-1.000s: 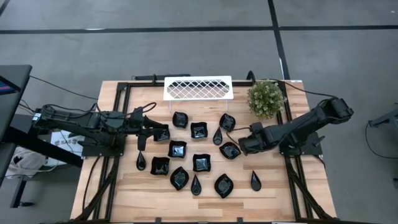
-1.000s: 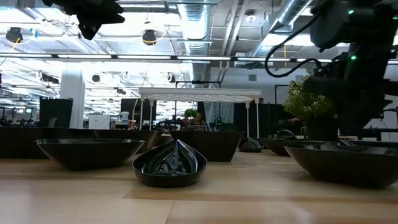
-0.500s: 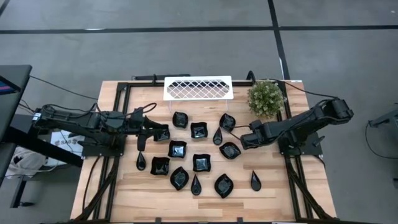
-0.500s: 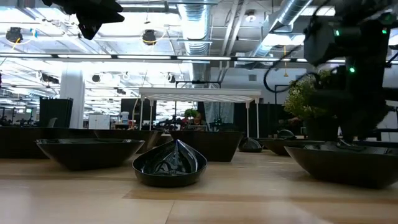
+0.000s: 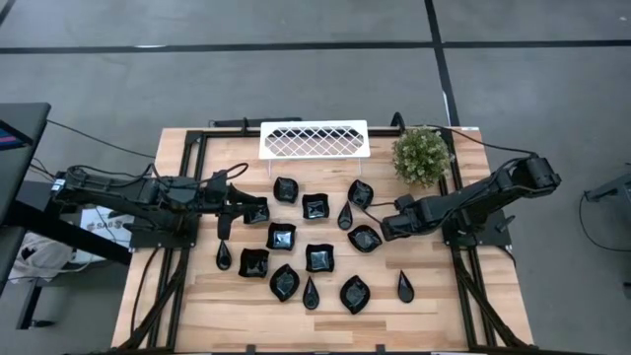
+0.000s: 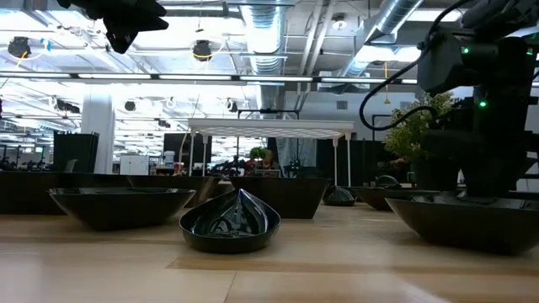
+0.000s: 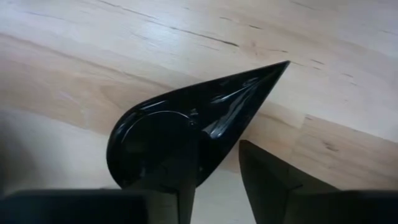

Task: Pick & Place Mini shaped plates
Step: Put the drop-shaped plate on the shelf

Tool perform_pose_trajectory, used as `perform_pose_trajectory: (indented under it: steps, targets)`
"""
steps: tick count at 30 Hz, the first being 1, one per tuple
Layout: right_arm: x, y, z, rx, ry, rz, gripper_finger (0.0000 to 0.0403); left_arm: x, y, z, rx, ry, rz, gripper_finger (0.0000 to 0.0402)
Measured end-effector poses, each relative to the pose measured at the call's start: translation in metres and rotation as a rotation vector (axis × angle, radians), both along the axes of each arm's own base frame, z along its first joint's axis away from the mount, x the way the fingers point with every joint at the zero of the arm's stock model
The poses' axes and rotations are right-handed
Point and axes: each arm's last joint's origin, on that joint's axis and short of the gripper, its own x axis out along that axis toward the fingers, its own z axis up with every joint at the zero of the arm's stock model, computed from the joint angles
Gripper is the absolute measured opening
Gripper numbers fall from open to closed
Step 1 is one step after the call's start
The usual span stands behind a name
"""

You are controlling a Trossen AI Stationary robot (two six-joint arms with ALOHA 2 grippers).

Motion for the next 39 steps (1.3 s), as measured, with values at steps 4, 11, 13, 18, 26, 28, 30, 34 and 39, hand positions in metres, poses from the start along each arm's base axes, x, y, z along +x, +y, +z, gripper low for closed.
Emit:
perform_pose_trajectory:
  steps: [4,11,13,18,26,28,30,34,39]
  targets:
    - [0.002,0.000,0.000,0.004,-0.020,0.006,0.0105,0.000,0.000,0.000,0.000,0.000,0.000,0.0108]
    - [0.002,0.000,0.000,0.004,-0.022,0.007,0.0069,0.000,0.000,0.000,0.000,0.000,0.000,0.0108]
    - [0.002,0.000,0.000,0.004,-0.021,0.007,0.0053,0.000,0.000,0.000,0.000,0.000,0.000,0.0108]
    - [0.002,0.000,0.000,-0.002,-0.021,0.006,0.0009,0.000,0.000,0.000,0.000,0.000,0.000,0.0108]
    - [0.008,0.002,0.007,0.029,-0.039,0.015,0.0004,0.000,0.000,0.000,0.000,0.000,0.000,0.0108]
    - [0.012,0.003,0.011,0.032,-0.051,0.033,0.0003,0.000,0.000,0.000,0.000,0.000,0.001,0.0108]
    - [0.016,0.004,0.016,0.036,-0.068,0.051,0.0004,0.000,0.000,0.000,0.000,0.000,0.001,0.0108]
    - [0.027,0.006,0.031,0.036,-0.106,0.101,0.0002,0.000,0.000,0.000,0.000,-0.002,0.001,0.0108]
    - [0.033,0.002,0.048,0.021,-0.082,0.139,0.0001,0.000,0.000,0.001,0.000,-0.007,0.001,0.0108]
